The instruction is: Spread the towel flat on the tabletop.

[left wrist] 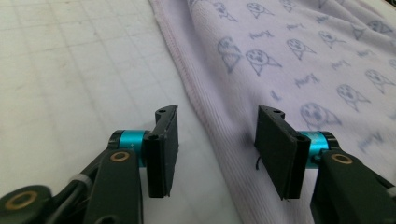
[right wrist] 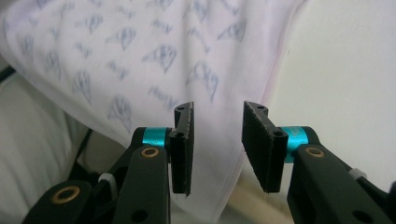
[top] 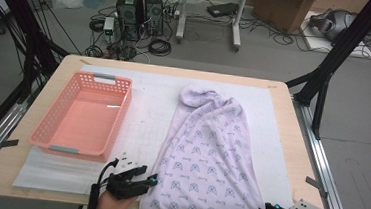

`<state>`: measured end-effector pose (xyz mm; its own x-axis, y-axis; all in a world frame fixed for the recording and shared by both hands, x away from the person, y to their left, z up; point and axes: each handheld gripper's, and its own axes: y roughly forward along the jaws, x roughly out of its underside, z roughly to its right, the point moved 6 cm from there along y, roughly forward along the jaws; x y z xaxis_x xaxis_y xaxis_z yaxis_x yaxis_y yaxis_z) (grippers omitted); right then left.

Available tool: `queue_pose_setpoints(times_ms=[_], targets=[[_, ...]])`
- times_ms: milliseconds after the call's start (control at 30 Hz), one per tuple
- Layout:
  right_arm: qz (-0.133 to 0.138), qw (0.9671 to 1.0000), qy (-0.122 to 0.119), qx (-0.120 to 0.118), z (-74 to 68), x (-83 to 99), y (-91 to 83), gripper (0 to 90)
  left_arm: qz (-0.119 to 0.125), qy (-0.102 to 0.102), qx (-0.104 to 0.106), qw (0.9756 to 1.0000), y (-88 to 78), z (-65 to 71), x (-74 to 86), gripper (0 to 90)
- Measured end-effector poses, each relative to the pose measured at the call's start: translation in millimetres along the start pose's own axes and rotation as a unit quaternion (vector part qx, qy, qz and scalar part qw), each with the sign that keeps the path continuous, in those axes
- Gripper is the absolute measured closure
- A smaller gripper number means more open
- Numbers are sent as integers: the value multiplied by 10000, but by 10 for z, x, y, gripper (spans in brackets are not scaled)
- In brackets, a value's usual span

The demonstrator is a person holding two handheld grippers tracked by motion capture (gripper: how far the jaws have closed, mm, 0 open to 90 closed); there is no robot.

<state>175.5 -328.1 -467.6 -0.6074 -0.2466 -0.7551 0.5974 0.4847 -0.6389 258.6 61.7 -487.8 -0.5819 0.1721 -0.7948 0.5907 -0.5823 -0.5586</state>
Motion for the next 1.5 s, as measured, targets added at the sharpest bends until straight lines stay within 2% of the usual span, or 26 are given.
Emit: queue_pose_setpoints(times_ms=[67, 100, 133, 167, 200, 267, 367, 467, 567, 633, 667, 700, 733, 767, 800, 867, 900, 1000, 1133, 1233, 1300, 1400, 1500], targets=[[109, 9999, 39, 119, 35, -59, 18, 623, -60, 139, -4, 9999, 67, 47, -35, 509], [131, 9997, 73, 193, 53, -84, 34, 622, -72, 361, -161, 9992, 85, 65, -34, 578], [147, 9995, 96, 263, 76, -109, 57, 622, -75, 530, -350, 9980, 85, 65, -32, 683], [159, 9993, 122, 329, 103, -135, 88, 622, -118, 457, -250, 9986, 72, 62, -28, 816], [168, 9989, 178, 392, 125, -159, 121, 625, -128, 388, -270, 9988, 54, 63, -20, 862], [197, 9983, 231, 488, 164, -210, 196, 627, -146, 459, -334, 9983, -19, 65, 23, 870], [149, 9979, 239, 584, 194, -274, 313, 628, -94, 428, -284, 9986, -204, 43, 143, 871], [85, 9972, 212, 713, 225, -334, 434, 616, -111, 539, -262, 9981, -419, 30, 279, 870], [-1, 9956, 298, 883, 263, -384, 567, 587, -103, 588, -263, 9979, -604, 20, 380, 871], [-115, 9954, 393, 866, 273, -398, 676, 583, -109, 592, -228, 9979, -680, 21, 430, 870], [-122, 9950, 391, 912, 261, -406, 722, 591, -96, 582, -185, 9981, -702, 24, 447, 870], [-60, 9951, 340, 928, 238, -422, 741, 644, -91, 577, -134, 9982, -710, 32, 458, 869], [-49, 9959, 332, 839, 209, -427, 761, 670, -79, 579, -87, 9983, -706, 41, 460, 866], [-45, 9961, 228, 856, 180, -427, 768, 794, -85, 562, -27, 9984, -693, 48, 455, 860], [-75, 9978, 153, 640, 127, -417, 769, 867, -79, 508, 26, 9987, -672, 53, 447, 837], [-171, 9977, -110, 640, 74, -398, 739, 877, -28, 413, 67, 9991, -633, 40, 414, 735], [-219, 9976, -164, 634, 64, -381, 707, 880, -1, 350, 34, 9994, -617, 21, 392, 672], [-292, 9970, -283, 659, 102, -270, 547, 882, 71, 267, -116, 9996, -549, -40, 305, 574], [-423, 9965, -346, 638, 151, -74, 299, 882, 146, 162, -196, 9996, -421, -95, 158, 525], [-491, 9972, -271, 486, 148, 39, 155, 880, 90, 138, -291, 9994, -287, -137, 31, 506], [-343, 9983, -184, 441, 148, 64, 96, 853, 82, 85, -297, 9995, -182, -145, -55, 498], [-71, 9984, -45, 555, 182, -20, 72, 715, -77, 127, -229, 9996, -6, -101, -133, 492], [135, 9971, 152, 736, 252, -150, 142, 586, -260, 175, -228, 9992, 157, -45, -151, 495]])
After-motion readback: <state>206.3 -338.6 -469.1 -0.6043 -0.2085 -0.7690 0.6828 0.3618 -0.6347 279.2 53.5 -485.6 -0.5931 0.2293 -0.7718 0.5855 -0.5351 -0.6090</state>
